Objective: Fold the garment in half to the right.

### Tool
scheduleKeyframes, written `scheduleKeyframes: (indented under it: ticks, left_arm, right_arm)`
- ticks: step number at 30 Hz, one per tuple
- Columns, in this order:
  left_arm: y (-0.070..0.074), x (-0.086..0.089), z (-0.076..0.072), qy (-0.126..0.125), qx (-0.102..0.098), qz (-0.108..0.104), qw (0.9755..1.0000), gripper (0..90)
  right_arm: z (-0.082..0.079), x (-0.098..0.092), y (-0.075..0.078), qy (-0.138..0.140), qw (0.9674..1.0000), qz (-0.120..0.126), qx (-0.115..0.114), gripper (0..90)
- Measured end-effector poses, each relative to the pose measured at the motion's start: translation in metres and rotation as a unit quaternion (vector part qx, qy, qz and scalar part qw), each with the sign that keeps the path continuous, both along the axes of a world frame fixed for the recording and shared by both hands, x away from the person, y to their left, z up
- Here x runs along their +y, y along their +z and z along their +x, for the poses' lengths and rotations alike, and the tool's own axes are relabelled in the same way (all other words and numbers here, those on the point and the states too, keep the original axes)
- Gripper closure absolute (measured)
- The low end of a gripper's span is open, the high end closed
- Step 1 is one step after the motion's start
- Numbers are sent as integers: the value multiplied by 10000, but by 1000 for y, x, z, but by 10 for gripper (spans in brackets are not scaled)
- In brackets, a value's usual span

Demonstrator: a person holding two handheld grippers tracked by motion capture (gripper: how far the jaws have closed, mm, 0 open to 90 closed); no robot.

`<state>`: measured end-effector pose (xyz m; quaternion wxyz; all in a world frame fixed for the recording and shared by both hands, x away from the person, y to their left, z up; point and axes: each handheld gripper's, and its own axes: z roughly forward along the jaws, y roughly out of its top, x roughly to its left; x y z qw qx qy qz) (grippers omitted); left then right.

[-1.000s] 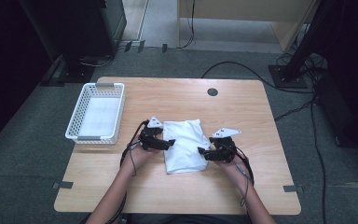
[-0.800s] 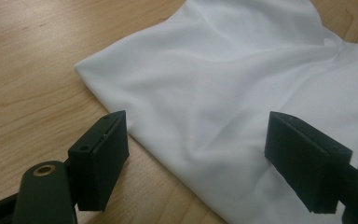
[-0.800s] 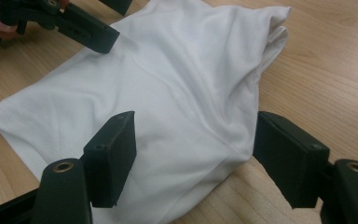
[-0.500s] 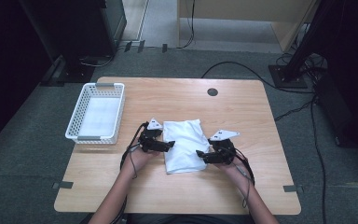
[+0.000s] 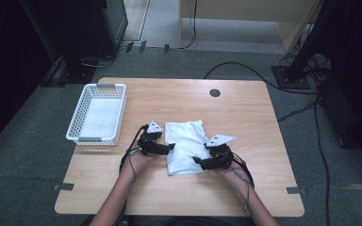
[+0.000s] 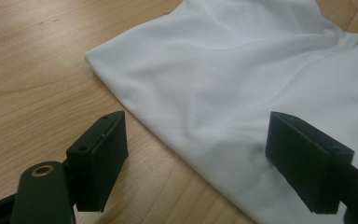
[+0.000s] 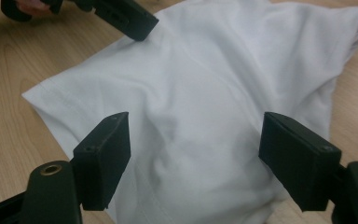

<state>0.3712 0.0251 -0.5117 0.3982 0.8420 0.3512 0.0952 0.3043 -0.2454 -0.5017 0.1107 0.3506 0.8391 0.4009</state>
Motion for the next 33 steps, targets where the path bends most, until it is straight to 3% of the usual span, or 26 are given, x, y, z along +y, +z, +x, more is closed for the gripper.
scheduleKeyframes:
  ticks: [8,14,33]
  left_arm:
    - [3,5,3,167,-9,-98,9998,180]
    - [5,8,5,189,-41,-84,9998,179]
    - [7,17,13,214,-104,42,9997,180]
  right_arm:
    - [1,9,-15,64,9997,-239,80,242]
    - [1,12,-18,44,9994,-334,-87,239]
    - [4,23,-22,17,9995,-193,-244,239]
